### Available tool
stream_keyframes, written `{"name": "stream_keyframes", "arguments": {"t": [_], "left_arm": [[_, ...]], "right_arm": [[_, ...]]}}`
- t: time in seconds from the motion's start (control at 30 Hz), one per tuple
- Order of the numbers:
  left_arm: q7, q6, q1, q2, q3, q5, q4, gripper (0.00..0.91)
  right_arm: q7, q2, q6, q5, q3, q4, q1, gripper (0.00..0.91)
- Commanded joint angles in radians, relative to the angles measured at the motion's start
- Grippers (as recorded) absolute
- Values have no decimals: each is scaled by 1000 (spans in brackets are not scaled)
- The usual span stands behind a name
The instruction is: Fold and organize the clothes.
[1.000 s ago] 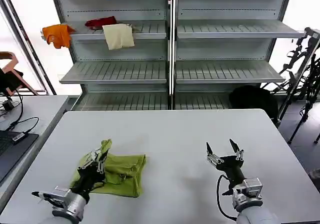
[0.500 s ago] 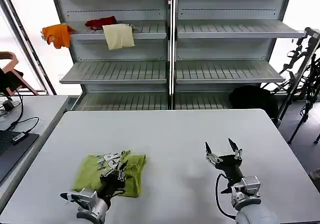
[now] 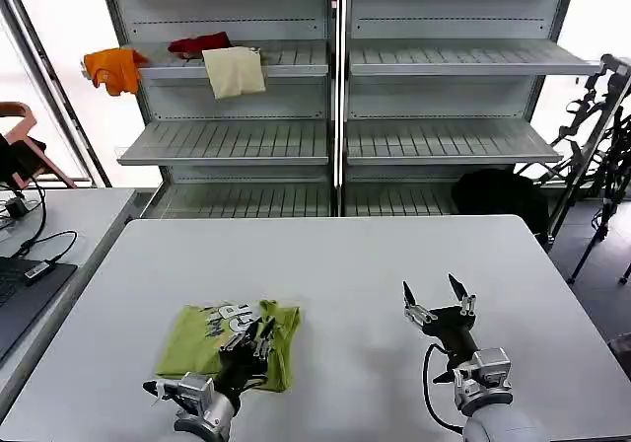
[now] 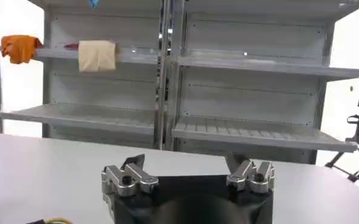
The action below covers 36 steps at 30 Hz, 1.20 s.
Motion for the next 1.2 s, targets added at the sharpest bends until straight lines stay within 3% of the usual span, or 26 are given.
{"name": "stream_keyframes", "arguments": {"t": [0.03, 0.23, 0.4, 0.5, 1.2], "left_arm": [[-9, -8, 1, -19, 46, -68, -36, 907], [50, -10, 9, 21, -165, -108, -86, 907], [111, -34, 12, 129, -454, -164, -11, 907], [111, -29, 22, 180, -539, -234, 39, 907], [84, 18, 51, 120, -433, -225, 126, 907]], "right_arm": [[-1, 0, 0, -1, 0, 2, 0, 907], [-8, -8, -10, -1, -9, 15, 1, 907], [-8, -7, -17, -6, -20, 13, 13, 907], [-8, -6, -17, -10, -26, 7, 20, 907], [-8, -1, -14, -23, -21, 2, 10, 907]]}}
